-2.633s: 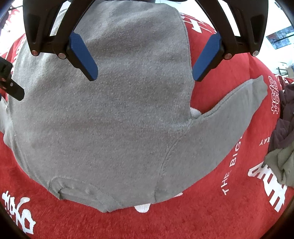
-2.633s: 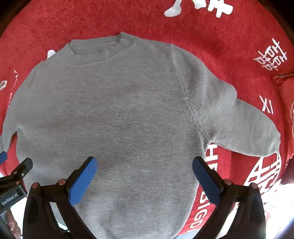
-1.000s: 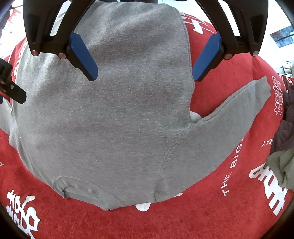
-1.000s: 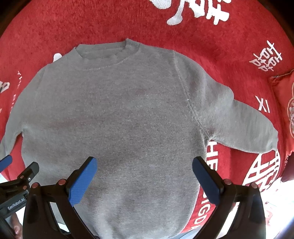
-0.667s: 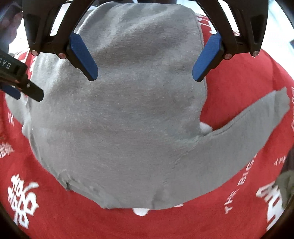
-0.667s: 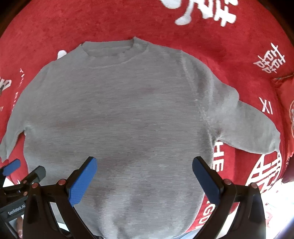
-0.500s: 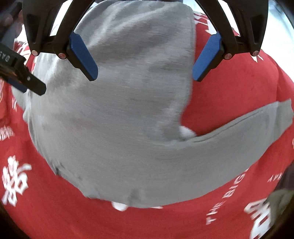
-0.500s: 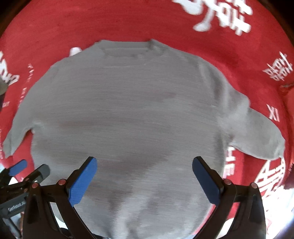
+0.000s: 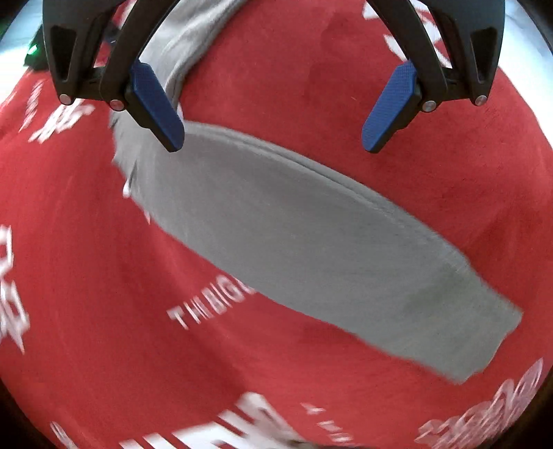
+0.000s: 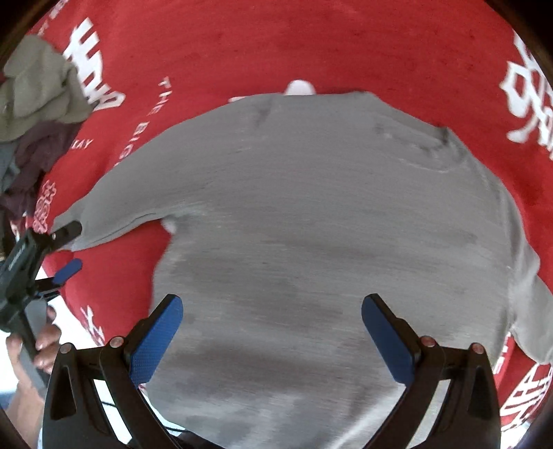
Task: Fold small clothes
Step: 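Grasp the sweatshirt side edge with the left tool and fold it inward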
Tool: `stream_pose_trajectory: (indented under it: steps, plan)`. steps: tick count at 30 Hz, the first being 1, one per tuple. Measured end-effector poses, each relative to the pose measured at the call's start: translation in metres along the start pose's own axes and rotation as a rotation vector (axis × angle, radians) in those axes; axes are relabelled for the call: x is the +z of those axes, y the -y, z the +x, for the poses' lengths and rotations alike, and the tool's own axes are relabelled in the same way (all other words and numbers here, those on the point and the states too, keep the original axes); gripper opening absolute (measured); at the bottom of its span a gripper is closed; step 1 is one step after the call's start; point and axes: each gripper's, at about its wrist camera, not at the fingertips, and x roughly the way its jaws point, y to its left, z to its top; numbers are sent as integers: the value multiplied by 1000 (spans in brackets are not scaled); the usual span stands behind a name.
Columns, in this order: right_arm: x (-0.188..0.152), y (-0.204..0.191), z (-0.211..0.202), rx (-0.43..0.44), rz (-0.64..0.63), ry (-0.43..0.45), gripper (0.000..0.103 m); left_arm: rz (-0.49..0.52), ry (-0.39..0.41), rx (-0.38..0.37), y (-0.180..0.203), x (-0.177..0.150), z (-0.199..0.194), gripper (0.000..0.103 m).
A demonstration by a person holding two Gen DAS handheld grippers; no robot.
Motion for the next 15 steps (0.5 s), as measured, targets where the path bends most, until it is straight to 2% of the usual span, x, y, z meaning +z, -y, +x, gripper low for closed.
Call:
stream_pose_trajectory:
  steps: [3,10,12,14,15]
  plan:
    - [0,-16,6,10,-32,-4,103,-29,49,-69,-2,-4,2,103]
    - [2,-43,13,34,-88,3,103,-94,116,-169,5,16,21,103]
    - [3,-49,14,35,-99,2,103,-119,139,-151,12,25,25,103]
    - [3,-53,17,38,-97,-4,103,-116,138,-99,21,33,27,101]
    - [2,-53,16,40,-92,-5,103,-94,132,-43,27,35,28,89]
